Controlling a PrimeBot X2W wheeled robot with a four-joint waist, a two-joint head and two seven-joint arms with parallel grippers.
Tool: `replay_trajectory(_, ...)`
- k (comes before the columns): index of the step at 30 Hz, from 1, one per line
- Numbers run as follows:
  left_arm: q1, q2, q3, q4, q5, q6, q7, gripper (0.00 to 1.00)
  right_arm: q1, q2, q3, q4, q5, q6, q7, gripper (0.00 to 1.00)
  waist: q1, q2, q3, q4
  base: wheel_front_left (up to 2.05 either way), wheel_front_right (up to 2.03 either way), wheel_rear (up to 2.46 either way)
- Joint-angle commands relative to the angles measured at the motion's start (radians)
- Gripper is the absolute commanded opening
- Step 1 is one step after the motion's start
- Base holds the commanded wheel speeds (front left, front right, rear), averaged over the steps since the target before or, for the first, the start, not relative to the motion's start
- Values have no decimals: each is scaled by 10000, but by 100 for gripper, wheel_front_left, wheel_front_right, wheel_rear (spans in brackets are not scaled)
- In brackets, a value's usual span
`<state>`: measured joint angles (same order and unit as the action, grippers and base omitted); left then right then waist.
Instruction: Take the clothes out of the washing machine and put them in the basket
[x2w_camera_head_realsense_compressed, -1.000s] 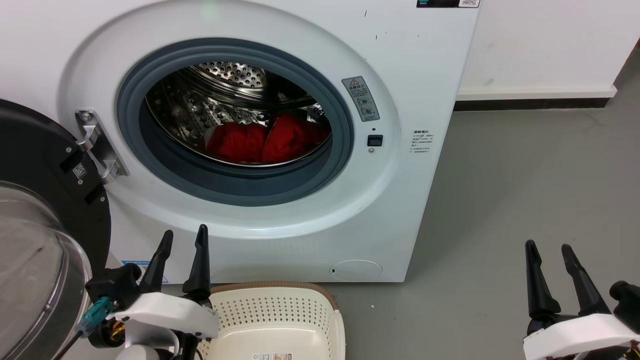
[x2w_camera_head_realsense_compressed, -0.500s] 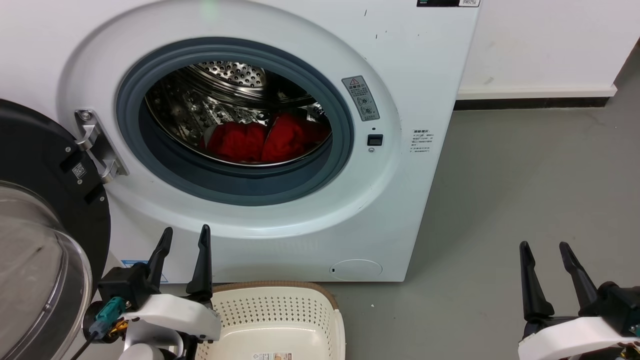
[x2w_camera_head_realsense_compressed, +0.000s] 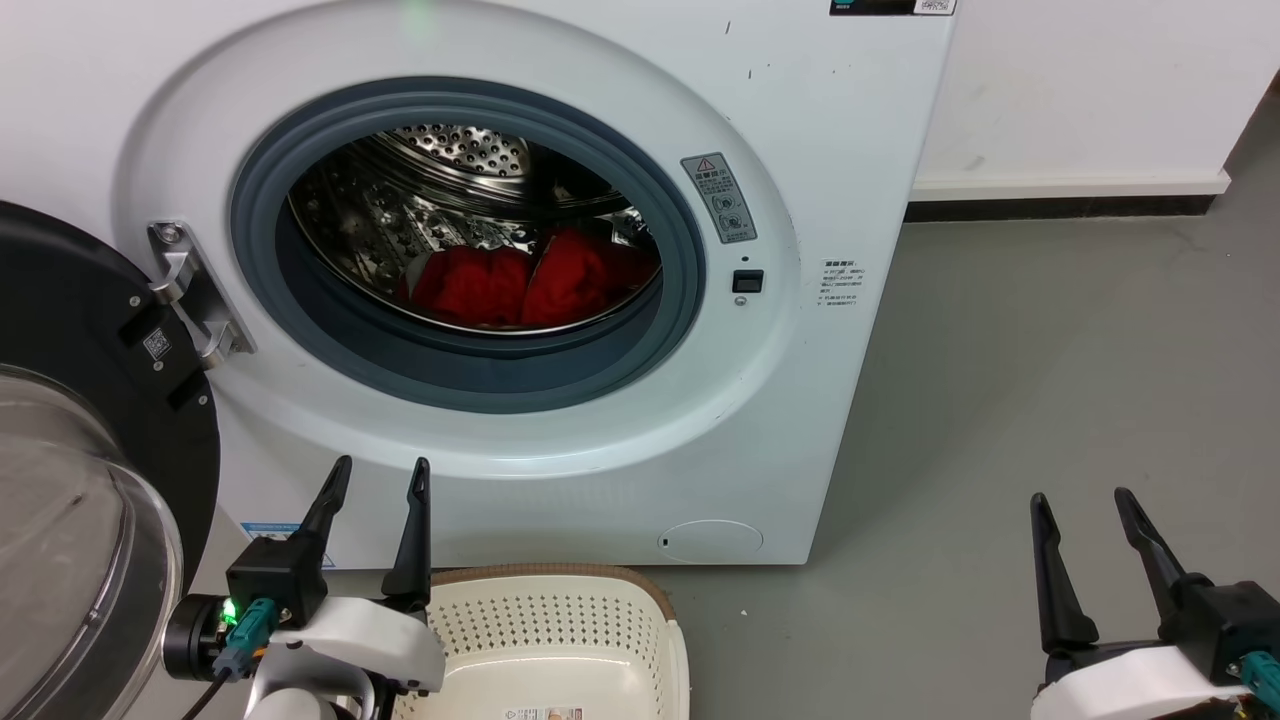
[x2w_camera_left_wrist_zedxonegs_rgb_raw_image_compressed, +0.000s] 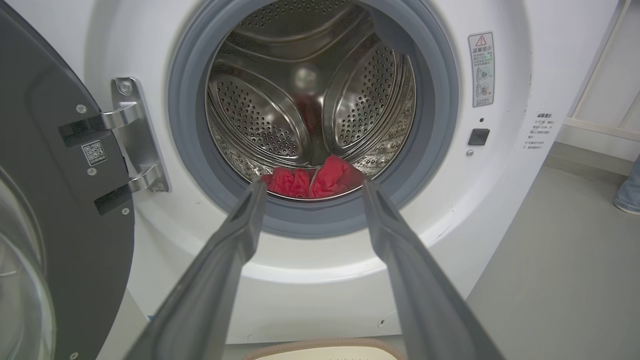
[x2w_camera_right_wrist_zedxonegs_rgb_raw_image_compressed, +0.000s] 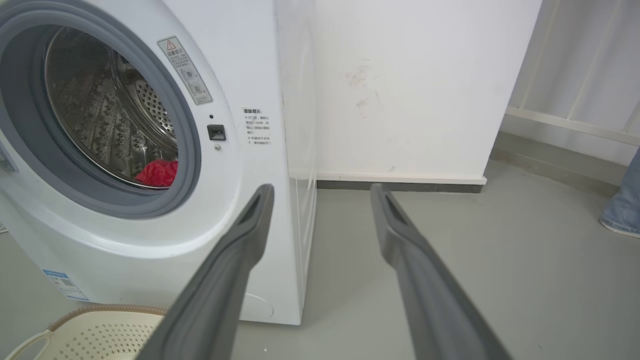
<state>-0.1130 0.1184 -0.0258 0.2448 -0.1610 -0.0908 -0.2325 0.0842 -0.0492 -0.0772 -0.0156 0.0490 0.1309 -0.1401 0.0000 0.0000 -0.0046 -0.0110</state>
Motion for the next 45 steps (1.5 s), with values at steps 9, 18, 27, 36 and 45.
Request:
replay_trajectory(9,-153,-50,122,124,575,6,-218,100,134,-19,-14,-60,-739,-3,-225,100,0,0,-8,-1,0,0,0)
replay_trajectory(18,-130,-143,242,252,900,-29,-351,100,163,-16,8,63,-974,-3,-384,100,0,0,-5,-38,0,0,0)
replay_trajectory(27,-204,-193,357,366,804,-129,-332,100,65,-14,-17,265,-533,-3,-504,100,0,0,-3,-46,0,0,0)
replay_trajectory(36,-242,-226,447,490,878,-202,-332,100,-54,-14,-39,384,-564,-3,-555,100,0,0,11,-43,0,0,0)
replay_trajectory(45,-819,-103,496,789,952,-210,-331,100,-353,-14,179,340,-463,-3,-496,100,0,0,359,-332,0,0,0)
